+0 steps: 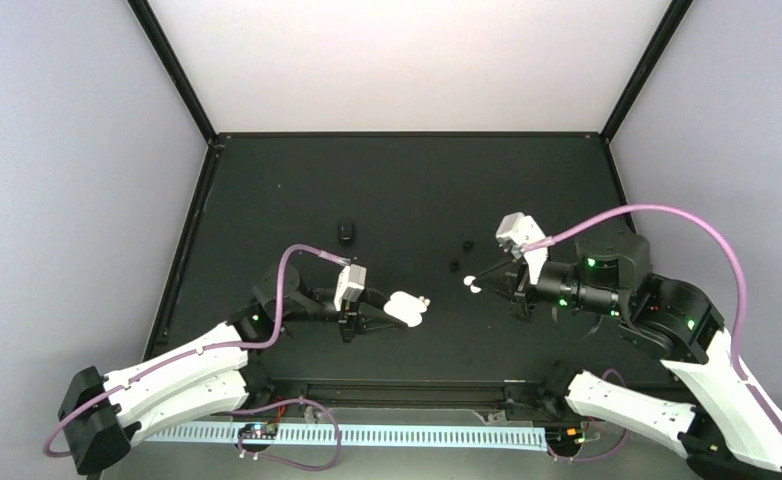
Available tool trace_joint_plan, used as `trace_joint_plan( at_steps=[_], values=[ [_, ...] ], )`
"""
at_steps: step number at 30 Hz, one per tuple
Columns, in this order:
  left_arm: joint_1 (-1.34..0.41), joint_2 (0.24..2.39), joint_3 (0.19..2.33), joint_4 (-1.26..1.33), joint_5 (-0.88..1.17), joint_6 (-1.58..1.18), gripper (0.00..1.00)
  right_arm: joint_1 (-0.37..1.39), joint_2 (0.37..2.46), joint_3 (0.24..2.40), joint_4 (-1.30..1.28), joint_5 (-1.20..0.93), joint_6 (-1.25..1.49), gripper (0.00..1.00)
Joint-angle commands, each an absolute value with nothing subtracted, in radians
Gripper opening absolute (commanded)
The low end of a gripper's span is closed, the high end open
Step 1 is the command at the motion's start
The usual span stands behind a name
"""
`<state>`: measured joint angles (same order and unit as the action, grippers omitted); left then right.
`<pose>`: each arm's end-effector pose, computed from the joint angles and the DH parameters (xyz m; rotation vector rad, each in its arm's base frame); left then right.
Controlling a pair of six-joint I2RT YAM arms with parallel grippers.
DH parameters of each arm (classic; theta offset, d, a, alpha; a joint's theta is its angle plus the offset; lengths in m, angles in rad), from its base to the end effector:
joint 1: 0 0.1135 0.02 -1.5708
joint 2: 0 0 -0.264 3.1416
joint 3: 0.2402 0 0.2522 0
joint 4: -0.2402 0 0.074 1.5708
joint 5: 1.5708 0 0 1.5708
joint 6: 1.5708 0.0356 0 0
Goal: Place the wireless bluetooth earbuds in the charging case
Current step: Pick up the earbud from the center of the board, then place the earbud in the charging case.
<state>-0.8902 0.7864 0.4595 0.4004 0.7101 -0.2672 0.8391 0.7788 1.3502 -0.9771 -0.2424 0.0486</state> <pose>0.0987 -0.1588 0.2859 1.0852 1.3116 -1.4215 0.0641 0.0842 0.4390 -0.9410 1.8284 0.8054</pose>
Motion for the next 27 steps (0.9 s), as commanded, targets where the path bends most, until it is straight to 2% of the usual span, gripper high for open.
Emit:
trace_joint_plan(
  at_steps=[1,5,10,27],
  values=[
    [-0.884,0.829,0.52,0.525,0.786,-0.307,0.02,0.914,0.814,1.392,-0.989,-0.273,-0.017,0.01],
    [-0.884,0.85,0.522,0.552,0.796,-0.321,0.01,0.969,0.864,1.432,-0.964,-0.296,-0.009,0.01],
    [-0.885,0.851,0.523,0.562,0.805,-0.325,0.02,1.155,0.953,1.446,-0.912,-0.165,0.011,0.01],
    [-0.885,0.776,0.491,0.565,0.84,-0.325,0.02,1.306,1.102,1.456,-0.795,-0.064,-0.002,0.01]
  ],
)
